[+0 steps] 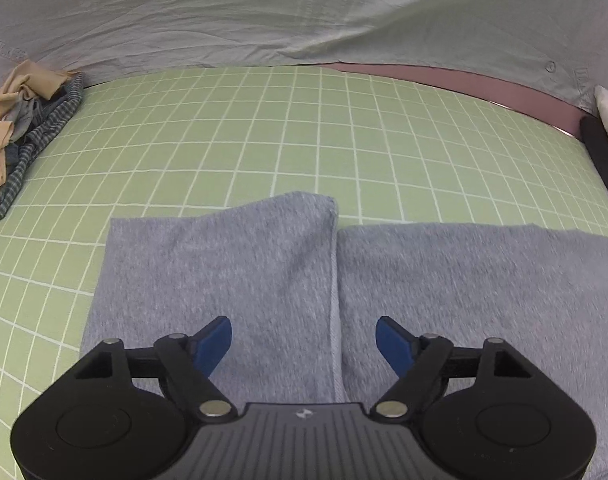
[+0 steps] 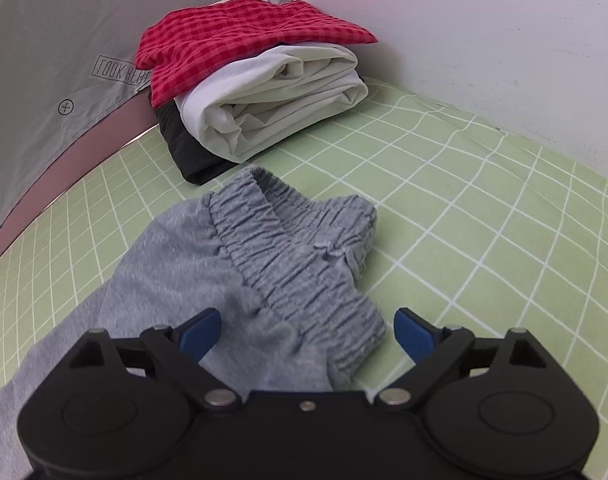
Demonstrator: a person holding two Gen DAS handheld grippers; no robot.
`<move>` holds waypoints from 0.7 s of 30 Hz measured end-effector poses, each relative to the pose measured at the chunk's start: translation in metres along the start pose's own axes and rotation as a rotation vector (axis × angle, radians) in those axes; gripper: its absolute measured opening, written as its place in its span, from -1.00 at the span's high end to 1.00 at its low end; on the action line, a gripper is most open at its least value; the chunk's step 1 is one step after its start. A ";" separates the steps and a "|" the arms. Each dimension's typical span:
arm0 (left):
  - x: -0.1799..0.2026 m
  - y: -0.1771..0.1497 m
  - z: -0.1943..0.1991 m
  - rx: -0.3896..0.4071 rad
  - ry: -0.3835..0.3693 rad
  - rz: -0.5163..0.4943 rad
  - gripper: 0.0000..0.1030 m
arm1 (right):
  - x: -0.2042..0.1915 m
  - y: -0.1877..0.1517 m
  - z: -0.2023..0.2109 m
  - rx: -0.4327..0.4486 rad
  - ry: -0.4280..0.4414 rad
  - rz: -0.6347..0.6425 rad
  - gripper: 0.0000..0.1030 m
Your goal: Fold clothes
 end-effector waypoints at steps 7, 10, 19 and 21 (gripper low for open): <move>-0.016 0.003 -0.007 -0.015 0.105 0.063 -0.62 | -0.015 0.002 -0.024 -0.030 0.049 0.135 -0.67; -0.020 0.000 -0.003 -0.007 0.128 0.071 -0.62 | -0.026 0.000 -0.015 -0.013 0.093 0.221 0.29; -0.053 -0.003 0.024 0.034 0.147 0.067 -0.62 | -0.066 0.015 0.056 0.149 0.190 0.309 0.64; -0.065 -0.005 0.030 0.037 0.144 0.079 -0.63 | -0.083 0.014 0.077 0.186 0.224 0.341 0.64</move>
Point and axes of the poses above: each gripper's, at about its wrist camera, not at the fingertips, and z roughly against the way its jaws point, x to its right, y to its top, the point moved 1 cm from there along -z, roughly the way its jaws point, and after that the axes turned 8 degrees about x, right-handed, at the moved point
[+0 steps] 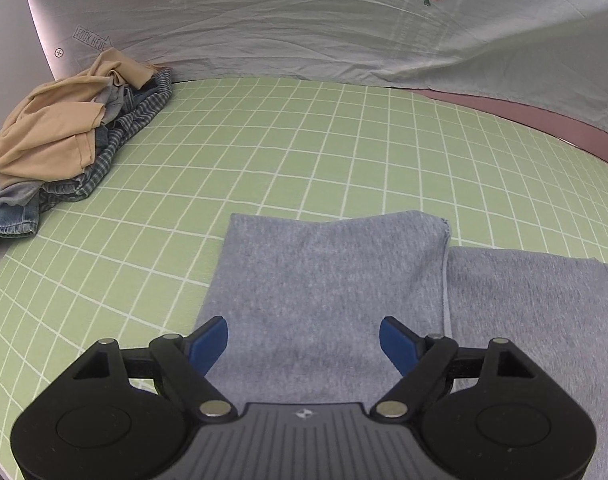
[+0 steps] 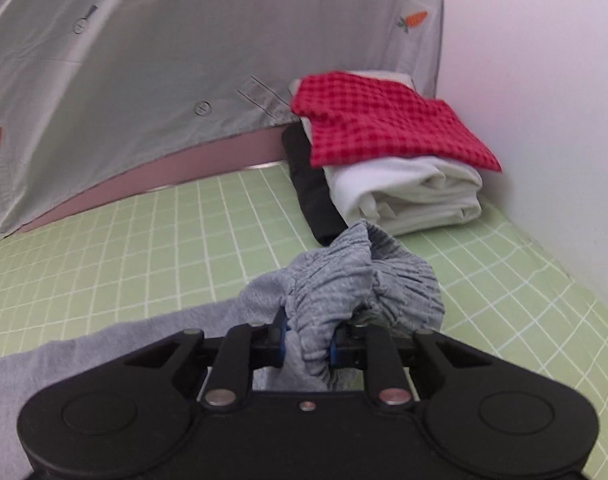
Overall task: Fold clothes
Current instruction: 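Grasp the grey waistband with the right gripper and fold it over the legs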
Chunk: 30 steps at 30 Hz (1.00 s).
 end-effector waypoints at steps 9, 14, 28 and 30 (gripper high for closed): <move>-0.047 -0.011 0.019 -0.002 -0.026 0.008 -0.64 | -0.130 -0.008 0.057 0.039 0.203 0.092 0.64; -0.062 -0.029 0.025 -0.017 -0.038 -0.004 -0.65 | -0.219 -0.052 0.073 -0.073 0.348 0.196 0.46; -0.093 -0.054 0.020 -0.065 -0.061 0.038 -0.65 | -0.211 -0.061 0.114 -0.039 0.241 0.109 -0.19; -0.093 -0.053 0.021 -0.063 -0.067 0.033 -0.65 | -0.199 -0.060 0.106 -0.043 0.174 0.077 -0.19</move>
Point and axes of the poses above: each gripper's, at about its wrist camera, not at the fingertips, and z roughly against the way its jaws point, x to its right, y to its top, the point moved 1 cm from there along -z, roughly the way its jaws point, and after that the axes turned 8 degrees about x, right-handed, at the moved point
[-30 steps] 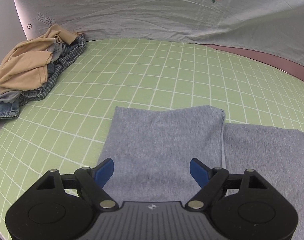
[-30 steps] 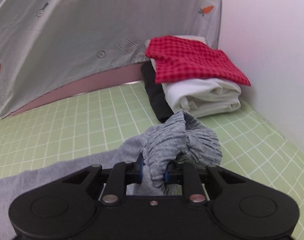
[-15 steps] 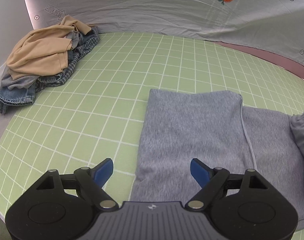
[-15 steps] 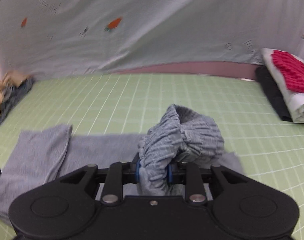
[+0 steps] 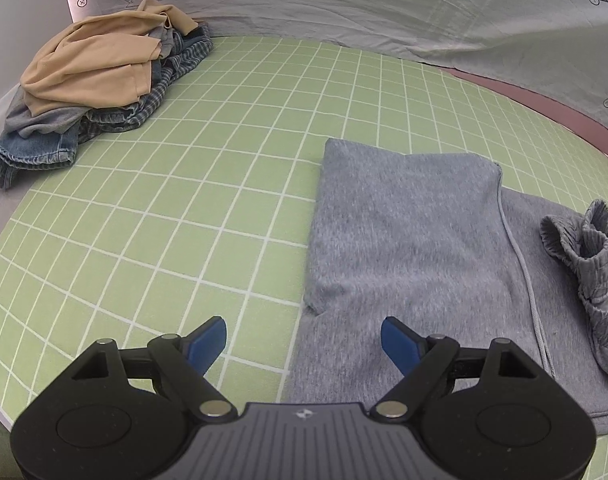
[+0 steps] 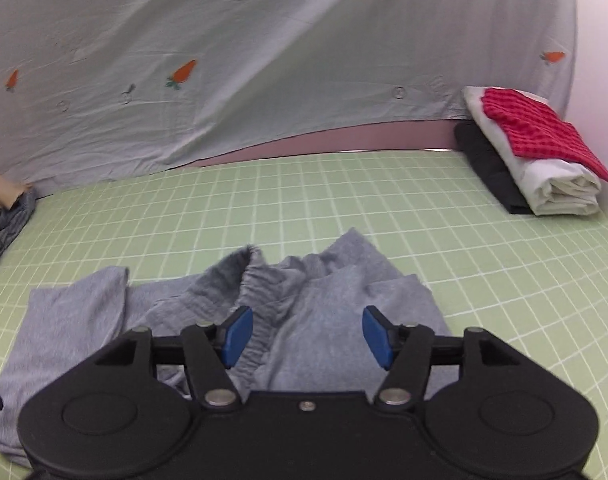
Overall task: Fold clothes
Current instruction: 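Grasp the grey waistband with the right gripper and fold it over the legs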
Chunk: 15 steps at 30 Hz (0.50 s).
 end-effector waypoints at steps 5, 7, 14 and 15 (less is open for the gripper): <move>0.000 -0.002 0.001 -0.007 0.004 -0.023 -0.65 | -0.006 -0.018 -0.028 -0.072 -0.086 0.086 -0.19; 0.000 -0.003 0.002 -0.012 0.004 -0.025 -0.65 | -0.023 -0.030 -0.032 -0.105 -0.046 0.109 -0.19; 0.005 -0.006 0.003 -0.026 0.004 -0.046 -0.72 | -0.076 -0.060 -0.024 -0.162 0.106 0.206 -0.09; 0.005 -0.006 0.002 -0.026 0.003 -0.045 -0.73 | -0.070 -0.056 -0.022 -0.155 0.120 0.181 -0.17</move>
Point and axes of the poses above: each gripper's, at about its wrist camera, not at the fingertips, and z roughly against the way its jaws point, x to its right, y to its top, the point moved 1 cm from there along -z, roughly the way its jaws point, and after that the axes turned 8 degrees about x, right-handed, at the moved point
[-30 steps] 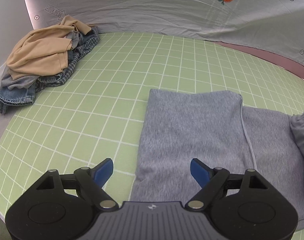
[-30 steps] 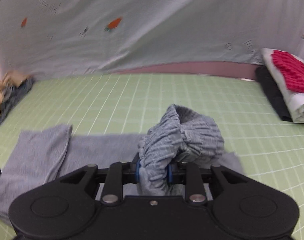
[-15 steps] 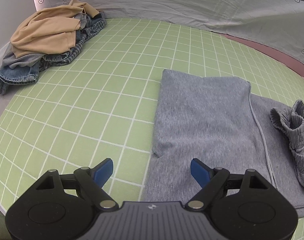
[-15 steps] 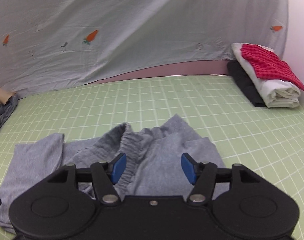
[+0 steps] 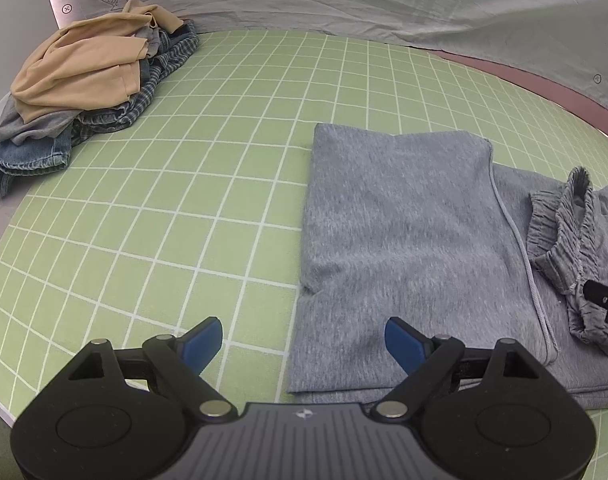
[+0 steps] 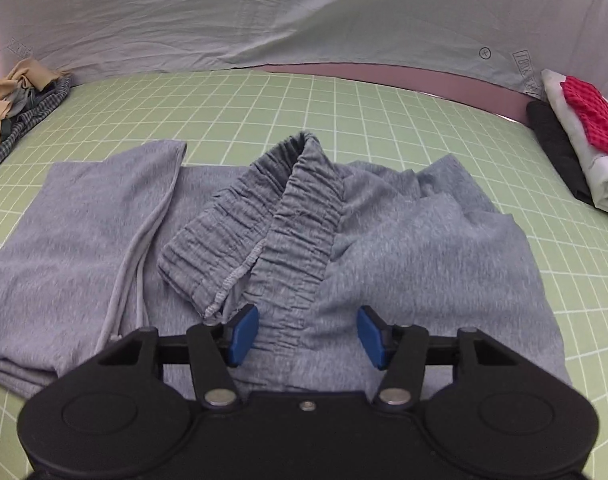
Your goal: Fold clothes
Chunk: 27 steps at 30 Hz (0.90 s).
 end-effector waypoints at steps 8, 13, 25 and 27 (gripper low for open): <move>0.002 0.008 -0.014 -0.007 -0.010 0.019 -0.73 | 0.034 0.000 -0.008 -0.066 -0.099 -0.101 -0.66; 0.004 0.016 -0.026 -0.017 -0.021 0.018 -0.73 | 0.048 -0.005 -0.004 -0.112 -0.087 -0.239 -0.74; 0.022 0.022 -0.048 -0.066 -0.091 -0.048 -0.73 | 0.067 -0.008 0.025 -0.064 -0.257 -0.253 -0.86; 0.026 0.024 -0.051 -0.069 -0.092 -0.051 -0.74 | 0.069 -0.012 0.031 -0.072 -0.285 -0.237 -0.87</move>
Point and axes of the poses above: each gripper's, at about its wrist camera, not at the fingertips, and z roughly against the way its jaws point, x to its right, y to its top, the point moved 1 cm from there along -z, roughly the way its jaws point, and after that the axes turned 8 degrees about x, right-handed, at the moved point
